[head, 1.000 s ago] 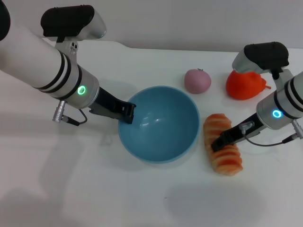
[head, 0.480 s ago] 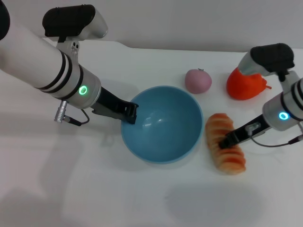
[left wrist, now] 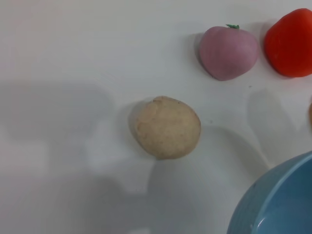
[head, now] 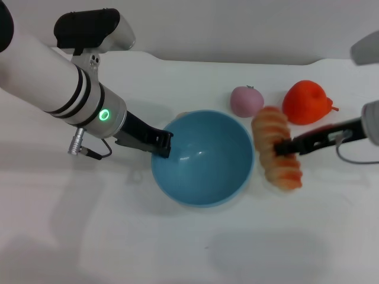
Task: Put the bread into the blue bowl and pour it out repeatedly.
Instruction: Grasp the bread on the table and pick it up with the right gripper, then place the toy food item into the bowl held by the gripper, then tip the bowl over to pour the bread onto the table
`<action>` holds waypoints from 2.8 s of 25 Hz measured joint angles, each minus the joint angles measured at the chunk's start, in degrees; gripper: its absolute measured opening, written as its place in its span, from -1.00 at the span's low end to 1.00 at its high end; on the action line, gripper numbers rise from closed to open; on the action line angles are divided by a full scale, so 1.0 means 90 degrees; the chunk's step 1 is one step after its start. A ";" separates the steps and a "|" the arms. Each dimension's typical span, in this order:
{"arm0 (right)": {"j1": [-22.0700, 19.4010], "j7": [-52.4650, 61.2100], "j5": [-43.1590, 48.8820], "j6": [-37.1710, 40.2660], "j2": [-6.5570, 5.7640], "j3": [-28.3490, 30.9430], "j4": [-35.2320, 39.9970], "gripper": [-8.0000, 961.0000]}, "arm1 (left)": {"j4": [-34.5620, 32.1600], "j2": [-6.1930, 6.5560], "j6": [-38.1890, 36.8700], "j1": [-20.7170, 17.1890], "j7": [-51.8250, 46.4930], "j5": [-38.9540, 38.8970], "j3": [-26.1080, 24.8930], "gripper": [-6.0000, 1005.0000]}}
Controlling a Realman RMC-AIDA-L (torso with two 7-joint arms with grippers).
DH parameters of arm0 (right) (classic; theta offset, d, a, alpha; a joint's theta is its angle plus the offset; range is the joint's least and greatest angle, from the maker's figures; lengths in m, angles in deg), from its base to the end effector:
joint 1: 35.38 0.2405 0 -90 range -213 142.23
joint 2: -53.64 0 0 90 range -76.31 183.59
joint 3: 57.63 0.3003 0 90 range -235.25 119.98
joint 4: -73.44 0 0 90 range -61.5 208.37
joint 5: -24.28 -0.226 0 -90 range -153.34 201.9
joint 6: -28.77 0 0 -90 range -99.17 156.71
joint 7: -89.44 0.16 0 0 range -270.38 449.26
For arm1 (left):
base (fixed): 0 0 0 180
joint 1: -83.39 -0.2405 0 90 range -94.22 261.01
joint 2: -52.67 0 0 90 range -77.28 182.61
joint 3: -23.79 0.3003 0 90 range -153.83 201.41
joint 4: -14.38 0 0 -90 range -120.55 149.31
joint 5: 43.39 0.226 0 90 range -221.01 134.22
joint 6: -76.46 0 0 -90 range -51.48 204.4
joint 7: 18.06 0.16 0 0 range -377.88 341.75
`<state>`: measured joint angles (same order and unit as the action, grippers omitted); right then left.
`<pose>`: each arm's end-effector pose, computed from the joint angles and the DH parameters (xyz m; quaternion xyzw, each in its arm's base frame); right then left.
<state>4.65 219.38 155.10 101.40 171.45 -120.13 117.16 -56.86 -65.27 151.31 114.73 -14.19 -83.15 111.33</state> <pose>0.2657 0.4285 -0.0669 -0.8933 0.4315 0.0080 0.1255 -0.2265 0.3948 -0.0722 -0.8100 -0.5481 0.0699 0.1963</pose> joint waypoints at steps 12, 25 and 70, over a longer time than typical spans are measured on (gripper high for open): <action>-0.0274 -0.0593 -0.1046 0.0373 0.0072 -0.0080 0.2089 -0.75 | 0.0434 -0.0021 0.0023 0.0104 -0.0020 -0.0007 0.0038 -0.96; -0.0065 -0.1643 -0.1736 0.0128 0.0099 -0.1532 0.1933 -0.77 | 0.0696 -0.0041 -0.0342 0.0365 -0.0050 -0.0324 0.0395 -0.96; -0.2806 -0.4170 -0.6821 -0.0769 0.0084 0.0821 0.0138 -0.19 | 0.1616 -0.0067 -0.7781 -0.0104 0.0020 0.2642 0.3384 -0.95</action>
<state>-20.61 181.85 93.71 94.48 172.21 -112.74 118.40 -42.31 -65.88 81.28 113.80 -14.01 -59.37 141.79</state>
